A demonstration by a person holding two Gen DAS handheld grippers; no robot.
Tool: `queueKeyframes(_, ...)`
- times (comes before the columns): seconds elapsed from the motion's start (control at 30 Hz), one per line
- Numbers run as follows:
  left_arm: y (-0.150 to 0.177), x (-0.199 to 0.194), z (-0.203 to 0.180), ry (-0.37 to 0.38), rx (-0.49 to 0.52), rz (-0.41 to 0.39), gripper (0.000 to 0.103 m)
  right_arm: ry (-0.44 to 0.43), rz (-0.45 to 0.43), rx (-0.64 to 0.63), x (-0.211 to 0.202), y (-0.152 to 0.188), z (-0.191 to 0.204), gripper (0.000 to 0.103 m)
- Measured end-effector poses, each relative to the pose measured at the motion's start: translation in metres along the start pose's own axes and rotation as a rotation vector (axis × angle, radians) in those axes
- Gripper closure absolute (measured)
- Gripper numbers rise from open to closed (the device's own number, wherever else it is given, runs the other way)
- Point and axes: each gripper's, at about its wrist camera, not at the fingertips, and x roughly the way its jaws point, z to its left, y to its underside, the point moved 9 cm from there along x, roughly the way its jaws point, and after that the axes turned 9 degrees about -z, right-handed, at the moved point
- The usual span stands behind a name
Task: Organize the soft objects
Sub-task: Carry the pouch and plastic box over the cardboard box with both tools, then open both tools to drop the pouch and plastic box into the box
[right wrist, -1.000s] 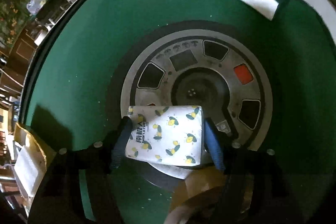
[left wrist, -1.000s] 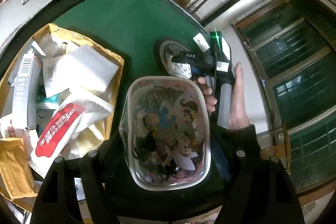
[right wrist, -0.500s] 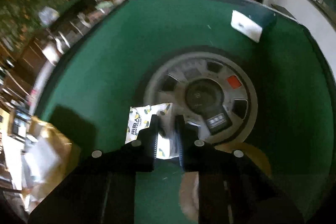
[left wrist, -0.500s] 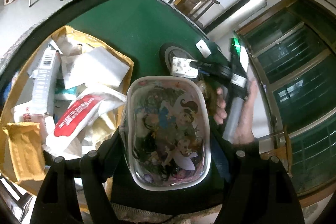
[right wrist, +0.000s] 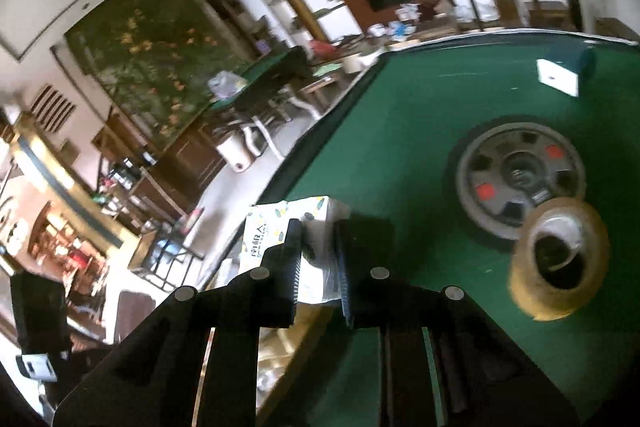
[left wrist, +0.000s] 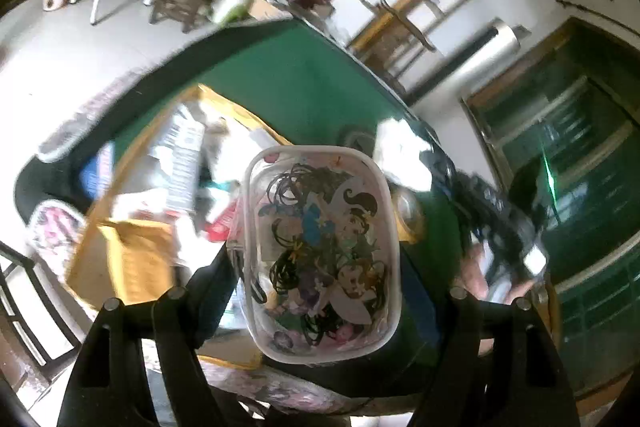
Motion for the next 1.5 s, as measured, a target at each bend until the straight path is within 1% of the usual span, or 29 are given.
queueKeyframes(0.1,-0.010,-0.017,0.013,-0.022,-0.015,-0.047,0.026,-0.036,0.016,-0.004,0.007,0.009,0.014,0.087)
queueKeyframes(0.2,-0.017,-0.026,0.024,-0.033,-0.030,-0.072,0.026,-0.049,0.011,-0.008,0.007,0.012,0.023,0.087)
queueKeyframes(0.4,-0.037,-0.044,0.049,-0.034,-0.069,-0.120,0.026,-0.065,0.021,0.031,0.013,0.016,0.024,0.087)
queueKeyframes(0.43,-0.039,-0.047,0.053,-0.037,-0.076,-0.128,0.026,-0.071,0.022,0.037,0.016,0.013,0.019,0.087)
queueKeyframes(0.53,-0.050,-0.054,0.068,-0.044,-0.098,-0.151,0.026,-0.103,0.032,0.064,0.020,0.016,0.024,0.087)
queueKeyframes(0.6,-0.055,-0.053,0.076,-0.052,-0.107,-0.156,0.026,-0.107,0.045,0.063,0.029,0.018,0.030,0.087)
queueKeyframes(0.7,-0.060,-0.042,0.081,-0.059,-0.098,-0.141,0.026,-0.093,0.078,0.045,0.047,0.025,0.039,0.087)
queueKeyframes(0.73,-0.061,-0.035,0.083,-0.061,-0.102,-0.128,0.026,-0.079,0.094,0.033,0.059,0.029,0.042,0.087)
queueKeyframes(0.8,-0.059,-0.019,0.080,-0.050,-0.084,-0.091,0.026,-0.077,0.113,0.017,0.073,0.034,0.045,0.087)
queueKeyframes(0.87,-0.052,-0.004,0.079,-0.054,-0.069,-0.055,0.026,-0.049,0.115,-0.028,0.087,0.040,0.047,0.087)
queueKeyframes(0.93,-0.040,0.015,0.074,-0.062,-0.024,-0.005,0.026,-0.039,0.114,-0.066,0.096,0.046,0.046,0.086)
queueKeyframes(1.03,-0.018,0.040,0.069,-0.109,0.071,0.060,0.025,-0.012,0.142,-0.085,0.110,0.061,0.033,0.086)
queueKeyframes(1.1,-0.005,0.050,0.065,-0.147,0.147,0.082,0.025,-0.027,0.162,-0.076,0.111,0.066,0.028,0.085)
queueKeyframes(1.17,0.004,0.056,0.060,-0.150,0.206,0.105,0.025,-0.060,0.185,-0.078,0.111,0.068,0.029,0.084)
queueKeyframes(1.23,0.013,0.063,0.055,-0.159,0.268,0.123,0.025,-0.064,0.193,-0.095,0.112,0.064,0.031,0.083)
queueKeyframes(1.27,0.014,0.064,0.052,-0.173,0.292,0.118,0.025,-0.067,0.191,-0.102,0.113,0.061,0.034,0.083)
queueKeyframes(1.3,0.013,0.064,0.048,-0.180,0.318,0.100,0.025,-0.073,0.186,-0.105,0.114,0.057,0.037,0.080)
queueKeyframes(1.33,0.011,0.063,0.045,-0.189,0.346,0.076,0.025,-0.077,0.178,-0.098,0.112,0.053,0.039,0.070)
queueKeyframes(1.37,0.009,0.061,0.043,-0.203,0.366,0.057,0.025,-0.077,0.163,-0.090,0.111,0.050,0.045,0.063)
queueKeyframes(1.4,0.005,0.057,0.040,-0.221,0.387,0.012,0.024,-0.074,0.143,-0.087,0.106,0.048,0.045,0.050)
queueKeyframes(1.43,0.000,0.054,0.040,-0.224,0.394,-0.030,0.024,-0.062,0.122,-0.090,0.102,0.044,0.046,0.047)
queueKeyframes(1.5,-0.008,0.047,0.041,-0.232,0.384,-0.132,0.024,-0.041,0.098,-0.092,0.093,0.042,0.047,0.047)
